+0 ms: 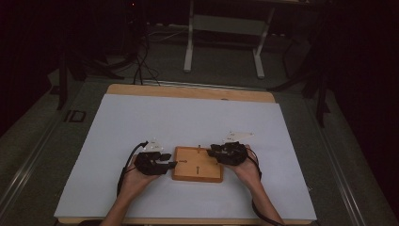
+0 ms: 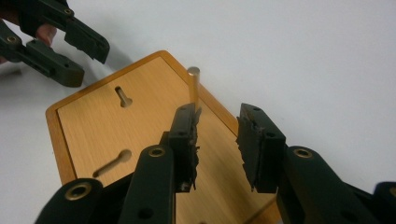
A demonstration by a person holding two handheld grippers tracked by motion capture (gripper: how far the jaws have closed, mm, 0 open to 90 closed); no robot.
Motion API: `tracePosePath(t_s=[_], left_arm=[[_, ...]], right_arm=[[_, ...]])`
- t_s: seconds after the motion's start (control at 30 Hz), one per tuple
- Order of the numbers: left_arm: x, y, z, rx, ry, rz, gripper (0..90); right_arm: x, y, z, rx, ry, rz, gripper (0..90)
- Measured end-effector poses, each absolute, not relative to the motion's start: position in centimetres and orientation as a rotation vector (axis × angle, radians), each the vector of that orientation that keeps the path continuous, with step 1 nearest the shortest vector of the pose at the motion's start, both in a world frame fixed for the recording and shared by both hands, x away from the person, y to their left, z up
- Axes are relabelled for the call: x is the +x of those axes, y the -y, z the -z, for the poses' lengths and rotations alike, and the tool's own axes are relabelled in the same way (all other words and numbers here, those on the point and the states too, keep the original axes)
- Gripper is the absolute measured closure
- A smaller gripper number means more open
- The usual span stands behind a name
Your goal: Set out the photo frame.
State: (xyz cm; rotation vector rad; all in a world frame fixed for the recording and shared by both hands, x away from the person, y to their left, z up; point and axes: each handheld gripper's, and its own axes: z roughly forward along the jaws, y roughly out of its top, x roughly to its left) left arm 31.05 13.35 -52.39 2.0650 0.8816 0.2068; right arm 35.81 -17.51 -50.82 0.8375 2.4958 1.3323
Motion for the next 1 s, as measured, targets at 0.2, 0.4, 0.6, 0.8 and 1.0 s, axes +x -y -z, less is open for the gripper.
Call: tracePosePath(t_s=[0.2,0.4,0.6,0.8,1.0], left_arm=[[31.1,-13.5,52.4,2.062,-0.884,-0.211,55.9],[31.1,-13.5,52.4,2.065,-0.878,-0.212,55.9],[31.1,-13.5,52.3,2.066,-0.878,-0.216,55.9],[31.1,-13.5,52.3,2.066,-0.877,-0.216,55.9],[31.1,-13.4,52.4,2.069,-0.877,-0.216,55.9]], right_arm=[[36.3,16.4,51.0,0.815,-2.520,-1.334,74.9],[36.6,15.5,51.1,0.806,-2.526,-1.349,75.0],[37.0,14.6,51.4,0.812,-2.535,-1.358,75.0],[37.6,14.0,52.1,0.822,-2.557,-1.350,80.1],[37.8,13.8,52.2,0.809,-2.568,-1.364,83.4]])
